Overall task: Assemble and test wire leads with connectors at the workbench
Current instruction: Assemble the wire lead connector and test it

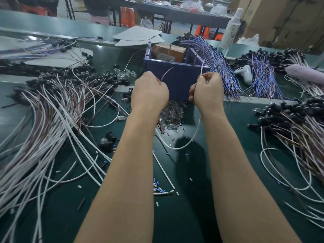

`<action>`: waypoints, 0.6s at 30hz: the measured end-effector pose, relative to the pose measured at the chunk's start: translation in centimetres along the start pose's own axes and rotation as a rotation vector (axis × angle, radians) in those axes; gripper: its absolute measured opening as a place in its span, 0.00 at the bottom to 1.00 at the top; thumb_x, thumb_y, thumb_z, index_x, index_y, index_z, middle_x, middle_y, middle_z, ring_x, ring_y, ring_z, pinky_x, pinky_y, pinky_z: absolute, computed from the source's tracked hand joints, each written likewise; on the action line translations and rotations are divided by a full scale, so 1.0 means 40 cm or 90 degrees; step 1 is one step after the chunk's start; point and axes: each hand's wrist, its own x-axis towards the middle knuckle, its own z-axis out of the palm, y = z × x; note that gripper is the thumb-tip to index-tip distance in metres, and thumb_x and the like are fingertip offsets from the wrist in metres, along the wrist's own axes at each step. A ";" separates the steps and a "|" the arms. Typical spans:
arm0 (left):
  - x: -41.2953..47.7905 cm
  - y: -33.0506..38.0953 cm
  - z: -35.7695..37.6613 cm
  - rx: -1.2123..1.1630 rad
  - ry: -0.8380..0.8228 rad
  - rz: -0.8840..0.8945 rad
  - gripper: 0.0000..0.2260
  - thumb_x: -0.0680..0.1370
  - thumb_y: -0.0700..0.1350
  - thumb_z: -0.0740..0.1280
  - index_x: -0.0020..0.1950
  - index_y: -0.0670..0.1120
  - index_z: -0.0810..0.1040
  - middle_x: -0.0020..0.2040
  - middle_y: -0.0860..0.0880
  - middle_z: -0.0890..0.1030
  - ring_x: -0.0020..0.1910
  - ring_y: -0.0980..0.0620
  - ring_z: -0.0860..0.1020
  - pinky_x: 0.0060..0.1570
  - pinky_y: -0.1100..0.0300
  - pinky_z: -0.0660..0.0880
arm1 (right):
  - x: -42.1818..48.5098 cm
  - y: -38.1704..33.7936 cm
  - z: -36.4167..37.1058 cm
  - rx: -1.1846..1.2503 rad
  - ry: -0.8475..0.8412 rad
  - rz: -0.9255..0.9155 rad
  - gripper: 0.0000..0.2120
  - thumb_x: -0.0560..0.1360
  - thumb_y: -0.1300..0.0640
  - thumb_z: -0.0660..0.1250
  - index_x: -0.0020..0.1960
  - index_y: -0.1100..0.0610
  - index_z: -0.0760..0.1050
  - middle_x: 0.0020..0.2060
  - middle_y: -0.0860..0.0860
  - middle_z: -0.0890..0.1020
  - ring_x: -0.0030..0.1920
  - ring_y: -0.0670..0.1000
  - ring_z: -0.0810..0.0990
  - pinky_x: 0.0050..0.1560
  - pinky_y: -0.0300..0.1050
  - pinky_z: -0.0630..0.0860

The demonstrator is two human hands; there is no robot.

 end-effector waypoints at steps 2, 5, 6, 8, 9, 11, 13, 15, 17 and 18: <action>0.000 -0.001 0.002 -0.003 0.026 0.008 0.09 0.80 0.43 0.59 0.55 0.42 0.76 0.52 0.44 0.80 0.48 0.45 0.76 0.46 0.57 0.70 | 0.000 0.004 0.001 -0.004 -0.005 0.007 0.07 0.81 0.61 0.52 0.46 0.53 0.63 0.34 0.52 0.75 0.29 0.46 0.73 0.26 0.34 0.69; -0.007 -0.003 0.010 -0.020 0.054 0.006 0.09 0.80 0.43 0.59 0.54 0.42 0.76 0.52 0.43 0.81 0.50 0.45 0.78 0.50 0.56 0.73 | 0.001 0.012 0.004 -0.004 -0.023 0.016 0.04 0.82 0.61 0.52 0.52 0.54 0.64 0.33 0.50 0.75 0.25 0.43 0.73 0.30 0.37 0.70; -0.009 -0.003 0.011 -0.027 0.070 0.003 0.08 0.80 0.43 0.59 0.54 0.42 0.76 0.52 0.44 0.80 0.50 0.45 0.78 0.49 0.56 0.73 | 0.002 0.013 0.005 -0.008 -0.028 0.016 0.05 0.81 0.62 0.52 0.53 0.54 0.64 0.33 0.49 0.76 0.23 0.41 0.72 0.31 0.38 0.69; -0.011 -0.002 0.008 -0.047 0.101 -0.003 0.08 0.79 0.42 0.59 0.53 0.41 0.75 0.50 0.44 0.80 0.47 0.45 0.77 0.48 0.56 0.73 | 0.003 0.015 0.004 -0.016 -0.033 0.011 0.06 0.81 0.62 0.52 0.55 0.54 0.64 0.33 0.49 0.76 0.21 0.40 0.72 0.31 0.37 0.69; -0.012 0.000 0.007 -0.060 0.110 -0.006 0.08 0.79 0.42 0.59 0.52 0.41 0.75 0.49 0.43 0.80 0.47 0.45 0.78 0.48 0.55 0.74 | 0.003 0.016 0.003 -0.018 -0.034 0.009 0.07 0.81 0.62 0.52 0.56 0.54 0.65 0.33 0.48 0.77 0.21 0.39 0.71 0.31 0.37 0.69; -0.014 0.004 0.006 -0.087 0.117 -0.006 0.08 0.79 0.42 0.59 0.53 0.40 0.74 0.48 0.42 0.81 0.47 0.44 0.80 0.49 0.52 0.76 | 0.002 0.016 0.001 -0.018 -0.035 0.005 0.07 0.81 0.63 0.52 0.56 0.53 0.65 0.33 0.48 0.78 0.21 0.39 0.71 0.31 0.37 0.68; -0.017 0.006 0.006 -0.107 0.124 -0.001 0.07 0.79 0.42 0.58 0.52 0.40 0.73 0.47 0.41 0.82 0.47 0.44 0.81 0.49 0.50 0.77 | 0.002 0.015 0.001 -0.015 -0.033 0.004 0.07 0.81 0.63 0.52 0.56 0.54 0.65 0.33 0.49 0.78 0.21 0.40 0.71 0.31 0.37 0.69; -0.017 0.006 0.006 -0.119 0.136 0.001 0.06 0.79 0.42 0.58 0.51 0.41 0.72 0.46 0.41 0.82 0.46 0.44 0.82 0.49 0.49 0.78 | 0.003 0.014 0.001 -0.015 -0.027 0.006 0.07 0.81 0.63 0.52 0.55 0.53 0.65 0.33 0.49 0.78 0.22 0.41 0.72 0.31 0.38 0.69; -0.017 0.004 0.006 -0.133 0.151 -0.006 0.04 0.79 0.42 0.58 0.49 0.42 0.70 0.45 0.41 0.82 0.44 0.44 0.82 0.48 0.49 0.78 | 0.005 0.014 0.001 -0.011 -0.019 0.009 0.08 0.80 0.63 0.52 0.55 0.53 0.65 0.33 0.49 0.78 0.23 0.42 0.72 0.31 0.38 0.68; -0.017 0.003 0.006 -0.143 0.158 -0.011 0.04 0.79 0.42 0.58 0.48 0.43 0.70 0.44 0.41 0.82 0.43 0.43 0.82 0.47 0.48 0.78 | 0.006 0.014 0.001 -0.010 -0.017 0.010 0.08 0.80 0.64 0.52 0.55 0.54 0.65 0.33 0.49 0.78 0.23 0.43 0.72 0.32 0.38 0.68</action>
